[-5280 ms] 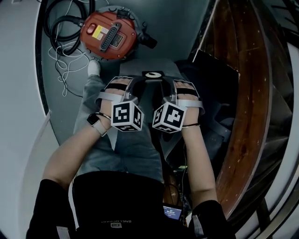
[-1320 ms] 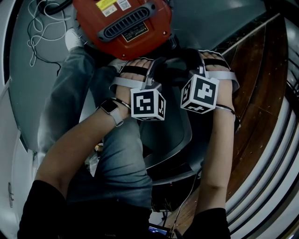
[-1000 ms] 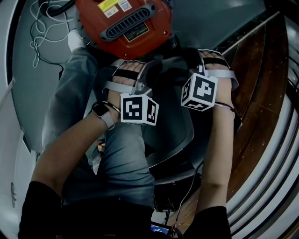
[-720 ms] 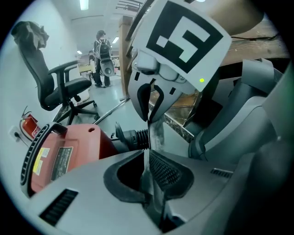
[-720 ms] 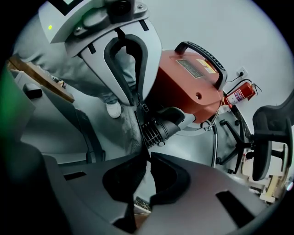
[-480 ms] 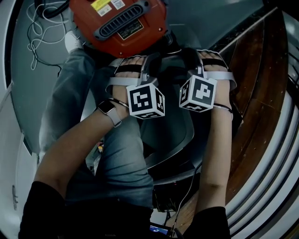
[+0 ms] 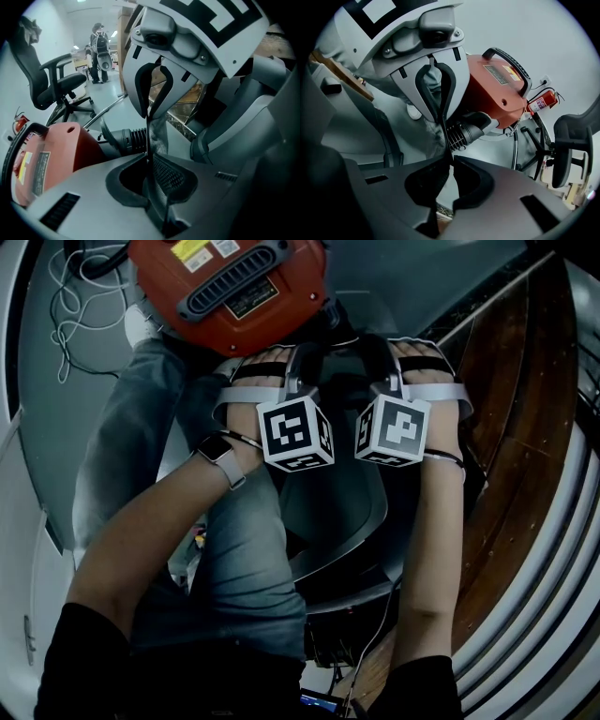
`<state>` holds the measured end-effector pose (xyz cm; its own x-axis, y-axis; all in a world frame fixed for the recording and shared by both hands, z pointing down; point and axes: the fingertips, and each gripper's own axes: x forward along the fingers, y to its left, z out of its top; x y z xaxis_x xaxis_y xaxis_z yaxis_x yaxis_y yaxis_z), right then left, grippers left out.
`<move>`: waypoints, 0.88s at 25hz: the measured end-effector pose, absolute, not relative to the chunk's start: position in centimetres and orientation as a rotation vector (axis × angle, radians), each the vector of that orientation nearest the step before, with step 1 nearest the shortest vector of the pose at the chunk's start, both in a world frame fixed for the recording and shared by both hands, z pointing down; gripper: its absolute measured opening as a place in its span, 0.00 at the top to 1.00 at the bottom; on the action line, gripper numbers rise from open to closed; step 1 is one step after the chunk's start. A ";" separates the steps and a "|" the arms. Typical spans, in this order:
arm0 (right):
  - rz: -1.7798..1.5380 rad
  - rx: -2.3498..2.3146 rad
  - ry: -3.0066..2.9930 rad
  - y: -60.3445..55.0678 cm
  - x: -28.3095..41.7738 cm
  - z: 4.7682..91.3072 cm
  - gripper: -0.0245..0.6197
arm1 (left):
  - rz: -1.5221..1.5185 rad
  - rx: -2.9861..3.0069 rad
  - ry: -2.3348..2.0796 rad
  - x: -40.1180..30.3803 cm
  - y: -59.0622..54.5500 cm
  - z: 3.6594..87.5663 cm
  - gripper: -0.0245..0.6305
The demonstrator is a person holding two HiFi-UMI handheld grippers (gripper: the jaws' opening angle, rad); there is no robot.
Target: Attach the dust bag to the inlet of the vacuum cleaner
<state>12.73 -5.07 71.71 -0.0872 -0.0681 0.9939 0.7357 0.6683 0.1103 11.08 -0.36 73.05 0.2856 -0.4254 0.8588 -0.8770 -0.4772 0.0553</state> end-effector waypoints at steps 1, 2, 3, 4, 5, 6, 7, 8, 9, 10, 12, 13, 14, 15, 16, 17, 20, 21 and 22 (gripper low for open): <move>-0.743 -0.574 -1.523 -5.1 12.6 71.8 0.89 | 1.108 2.022 -1.161 11.1 -0.5 73.1 0.89; -0.751 -0.570 -1.524 -5.2 12.5 71.9 0.89 | 1.103 2.019 -1.163 11.1 -0.5 73.1 0.90; -0.755 -0.564 -1.525 -5.3 12.5 71.9 0.89 | 1.098 2.020 -1.169 11.1 -0.6 73.0 0.91; -0.758 -0.558 -1.525 -5.3 12.5 72.0 0.89 | 1.095 2.024 -1.176 11.1 -0.6 72.8 0.91; -0.761 -0.553 -1.524 -5.3 12.4 71.8 0.89 | 1.099 2.031 -1.179 11.1 -0.5 72.6 0.92; -0.769 -0.553 -1.521 -5.3 12.3 71.6 0.89 | 1.109 2.038 -1.178 11.2 -0.3 72.4 0.92; -0.780 -0.555 -1.517 -5.3 12.1 71.3 0.89 | 1.117 2.042 -1.175 11.2 -0.2 72.2 0.92; -0.793 -0.556 -1.514 -5.3 12.0 71.0 0.89 | 1.121 2.043 -1.174 11.2 0.0 71.9 0.92; -0.803 -0.556 -1.513 -5.3 11.9 70.8 0.89 | 1.120 2.042 -1.176 11.1 0.0 71.7 0.92; -0.810 -0.553 -1.515 -5.3 11.9 70.6 0.90 | 1.120 2.042 -1.181 11.0 0.0 71.5 0.93; -0.805 -0.534 -1.530 -5.4 11.8 70.9 0.89 | 1.119 2.033 -1.198 10.7 0.0 71.5 0.93; -0.796 -0.520 -1.537 -5.6 11.7 71.2 0.89 | 1.104 2.018 -1.205 10.5 -0.2 71.8 0.93; -0.786 -0.512 -1.539 -5.8 11.6 71.6 0.89 | 1.081 1.997 -1.211 10.4 -0.4 72.1 0.93; -0.775 -0.511 -1.537 -6.0 11.5 71.9 0.89 | 1.055 1.974 -1.214 10.4 -0.6 72.4 0.93; -0.766 -0.517 -1.534 -6.2 11.3 72.2 0.89 | 1.032 1.955 -1.218 10.3 -0.7 72.6 0.93; -0.760 -0.529 -1.530 -6.3 11.2 72.4 0.89 | 1.022 1.945 -1.224 10.3 -0.7 72.6 0.93; -0.778 -0.581 -1.505 -6.0 10.6 72.3 0.89 | 1.037 1.955 -1.220 10.8 -0.2 72.3 0.93; -0.792 -0.603 -1.492 -5.8 10.3 72.2 0.89 | 1.040 1.962 -1.206 11.1 0.1 72.0 0.93; -0.805 -0.623 -1.479 -5.7 10.0 72.1 0.89 | 1.045 1.969 -1.193 11.5 0.2 71.7 0.93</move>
<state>10.05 -5.73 72.14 -0.0758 -0.0874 0.9933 0.7863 0.6074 0.1135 11.45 0.23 71.75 0.2845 -0.4302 0.8567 -0.9060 -0.4128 0.0936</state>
